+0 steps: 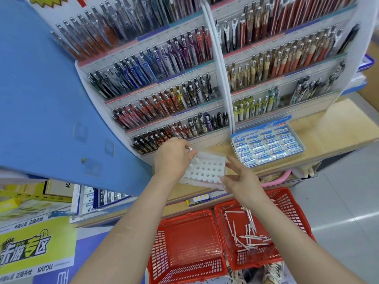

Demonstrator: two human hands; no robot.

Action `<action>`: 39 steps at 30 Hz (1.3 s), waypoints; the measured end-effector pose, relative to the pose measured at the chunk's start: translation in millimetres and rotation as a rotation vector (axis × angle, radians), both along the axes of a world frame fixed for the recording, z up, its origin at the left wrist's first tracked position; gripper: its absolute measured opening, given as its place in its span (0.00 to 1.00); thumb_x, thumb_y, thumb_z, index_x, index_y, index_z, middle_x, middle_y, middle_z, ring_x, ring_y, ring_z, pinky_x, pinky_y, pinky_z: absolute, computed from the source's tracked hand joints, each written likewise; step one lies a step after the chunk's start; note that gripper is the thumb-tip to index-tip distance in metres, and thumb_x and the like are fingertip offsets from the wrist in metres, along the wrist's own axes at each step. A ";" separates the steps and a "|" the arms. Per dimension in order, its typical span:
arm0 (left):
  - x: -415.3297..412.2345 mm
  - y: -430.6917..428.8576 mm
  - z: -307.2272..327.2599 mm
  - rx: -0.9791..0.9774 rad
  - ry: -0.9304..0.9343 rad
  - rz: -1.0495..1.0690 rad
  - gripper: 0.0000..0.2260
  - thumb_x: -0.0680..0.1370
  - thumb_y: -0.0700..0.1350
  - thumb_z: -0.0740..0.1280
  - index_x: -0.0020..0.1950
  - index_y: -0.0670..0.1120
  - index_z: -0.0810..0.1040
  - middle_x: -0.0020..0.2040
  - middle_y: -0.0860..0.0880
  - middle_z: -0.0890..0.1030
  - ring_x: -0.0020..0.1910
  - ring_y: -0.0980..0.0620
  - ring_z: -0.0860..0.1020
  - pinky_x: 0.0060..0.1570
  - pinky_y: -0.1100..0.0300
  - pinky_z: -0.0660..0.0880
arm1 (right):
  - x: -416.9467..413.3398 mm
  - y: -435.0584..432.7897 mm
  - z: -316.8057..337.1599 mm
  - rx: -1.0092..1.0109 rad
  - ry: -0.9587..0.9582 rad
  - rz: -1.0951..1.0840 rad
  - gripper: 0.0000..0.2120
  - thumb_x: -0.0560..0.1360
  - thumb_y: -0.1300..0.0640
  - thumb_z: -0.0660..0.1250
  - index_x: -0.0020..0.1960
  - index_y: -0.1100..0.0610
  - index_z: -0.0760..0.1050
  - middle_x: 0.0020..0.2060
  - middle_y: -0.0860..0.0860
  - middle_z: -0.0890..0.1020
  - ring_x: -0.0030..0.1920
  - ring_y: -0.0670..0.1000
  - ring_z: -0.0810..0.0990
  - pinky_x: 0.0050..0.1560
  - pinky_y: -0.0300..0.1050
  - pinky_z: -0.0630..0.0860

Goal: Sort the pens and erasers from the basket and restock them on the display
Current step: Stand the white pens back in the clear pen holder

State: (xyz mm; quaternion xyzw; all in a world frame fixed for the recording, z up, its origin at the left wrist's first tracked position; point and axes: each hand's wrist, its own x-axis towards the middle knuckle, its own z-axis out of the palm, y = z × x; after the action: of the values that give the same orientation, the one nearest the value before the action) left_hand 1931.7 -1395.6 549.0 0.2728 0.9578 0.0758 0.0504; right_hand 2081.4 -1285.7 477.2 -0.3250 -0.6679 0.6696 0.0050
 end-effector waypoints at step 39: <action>237.0 -6.7 -664.2 -0.147 -0.750 0.074 0.08 0.73 0.47 0.68 0.51 0.49 0.81 0.49 0.51 0.84 0.51 0.50 0.81 0.48 0.61 0.73 | 231.4 52.6 -589.4 0.547 -0.535 0.477 0.24 0.71 0.58 0.65 0.68 0.55 0.69 0.58 0.57 0.77 0.59 0.59 0.77 0.58 0.51 0.74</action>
State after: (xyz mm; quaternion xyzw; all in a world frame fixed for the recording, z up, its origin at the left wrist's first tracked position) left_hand 2168.7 -1402.3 -115.2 0.1871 0.8849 0.1033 0.4139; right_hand 2312.8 -1233.2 -112.2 -0.3104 -0.8544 0.3430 -0.2367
